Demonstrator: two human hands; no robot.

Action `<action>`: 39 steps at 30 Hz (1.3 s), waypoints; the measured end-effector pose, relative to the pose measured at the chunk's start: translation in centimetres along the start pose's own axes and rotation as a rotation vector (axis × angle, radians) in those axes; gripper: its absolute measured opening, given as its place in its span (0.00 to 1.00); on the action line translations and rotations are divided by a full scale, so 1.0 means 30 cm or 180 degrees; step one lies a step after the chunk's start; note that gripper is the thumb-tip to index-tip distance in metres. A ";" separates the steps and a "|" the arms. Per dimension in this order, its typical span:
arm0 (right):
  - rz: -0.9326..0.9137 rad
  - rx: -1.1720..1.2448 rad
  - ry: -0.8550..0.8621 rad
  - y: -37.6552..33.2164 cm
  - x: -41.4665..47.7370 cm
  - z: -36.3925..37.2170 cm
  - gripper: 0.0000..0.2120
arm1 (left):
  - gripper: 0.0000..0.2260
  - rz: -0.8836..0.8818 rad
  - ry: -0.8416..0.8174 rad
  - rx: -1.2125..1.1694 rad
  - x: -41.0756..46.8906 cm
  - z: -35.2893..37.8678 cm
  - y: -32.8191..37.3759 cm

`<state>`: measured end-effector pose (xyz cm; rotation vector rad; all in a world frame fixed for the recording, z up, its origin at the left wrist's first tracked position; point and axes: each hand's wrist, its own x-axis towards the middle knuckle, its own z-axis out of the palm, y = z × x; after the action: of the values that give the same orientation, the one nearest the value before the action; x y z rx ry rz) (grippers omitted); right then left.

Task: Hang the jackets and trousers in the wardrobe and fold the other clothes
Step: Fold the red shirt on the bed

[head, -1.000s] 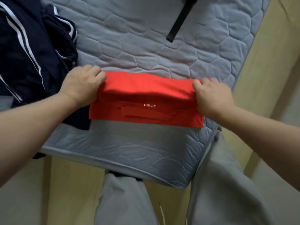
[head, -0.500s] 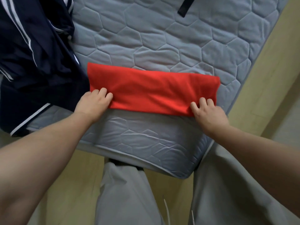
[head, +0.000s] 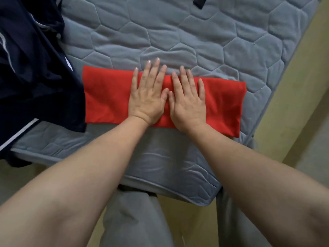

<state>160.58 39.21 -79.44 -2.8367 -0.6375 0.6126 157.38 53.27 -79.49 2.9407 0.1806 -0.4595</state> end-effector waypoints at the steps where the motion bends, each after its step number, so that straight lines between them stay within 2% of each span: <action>1: -0.0013 -0.0126 -0.0090 0.018 0.007 0.051 0.28 | 0.29 -0.0019 -0.0095 0.0131 0.004 0.051 -0.010; 3: -0.0109 -0.0274 -0.0104 0.048 0.023 0.128 0.29 | 0.30 0.0064 -0.0080 0.0232 0.012 0.136 -0.039; 6: -0.0255 -0.0320 0.0259 0.087 0.039 0.176 0.30 | 0.30 0.0227 0.0172 0.0199 0.029 0.189 -0.078; 9: -0.0062 -0.0326 0.0442 0.202 0.010 0.162 0.32 | 0.30 0.0279 0.0367 0.0181 -0.010 0.176 -0.168; 11: 0.0075 -0.0345 0.0484 0.295 -0.003 0.138 0.32 | 0.30 0.0070 0.0480 0.0213 -0.046 0.170 -0.281; 15: -0.0026 -0.0423 0.0485 0.354 0.001 0.120 0.32 | 0.30 -0.0803 0.0603 0.0122 -0.069 0.149 -0.466; 19: 0.0082 -0.0479 0.0623 0.330 0.000 0.102 0.30 | 0.29 -0.0773 0.0492 0.0019 -0.061 0.135 -0.472; 22: 0.0557 -0.0513 0.0689 0.388 -0.003 0.041 0.26 | 0.29 -0.0898 0.0264 -0.0146 -0.063 0.092 -0.456; 24: 0.0622 -0.0554 0.0579 0.448 -0.003 -0.013 0.23 | 0.29 -0.0924 0.0085 -0.0429 -0.056 0.047 -0.455; 26: 0.0327 -0.0653 0.0394 0.480 0.013 -0.072 0.21 | 0.28 -0.0896 0.0001 -0.0658 -0.047 -0.002 -0.460; 28: 0.0022 -0.0615 -0.0037 0.477 0.059 -0.135 0.21 | 0.28 -0.0855 -0.0070 -0.0661 -0.027 -0.057 -0.468; 31: -0.0051 -0.0209 -0.1309 0.441 0.158 -0.234 0.22 | 0.24 -0.0540 -0.0380 -0.0145 0.030 -0.139 -0.463; 32: 0.0061 -0.0149 -0.1787 0.422 0.193 -0.269 0.25 | 0.22 -0.0360 -0.0601 0.0065 0.054 -0.167 -0.455; 34: 0.0034 -0.0498 -0.2452 0.384 0.249 -0.325 0.33 | 0.20 -0.0071 -0.1181 0.0357 0.097 -0.219 -0.437; 37: -0.0267 -0.1310 -0.2894 0.331 0.272 -0.377 0.28 | 0.14 0.0200 -0.2059 0.0543 0.138 -0.292 -0.411; 39: -0.0415 -0.1529 -0.2826 0.309 0.279 -0.420 0.25 | 0.12 0.0289 -0.2194 0.0610 0.152 -0.358 -0.408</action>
<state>176.30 33.68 -73.36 -2.7603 -1.2133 1.9489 163.07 67.58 -72.50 2.7420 -0.0888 -1.4906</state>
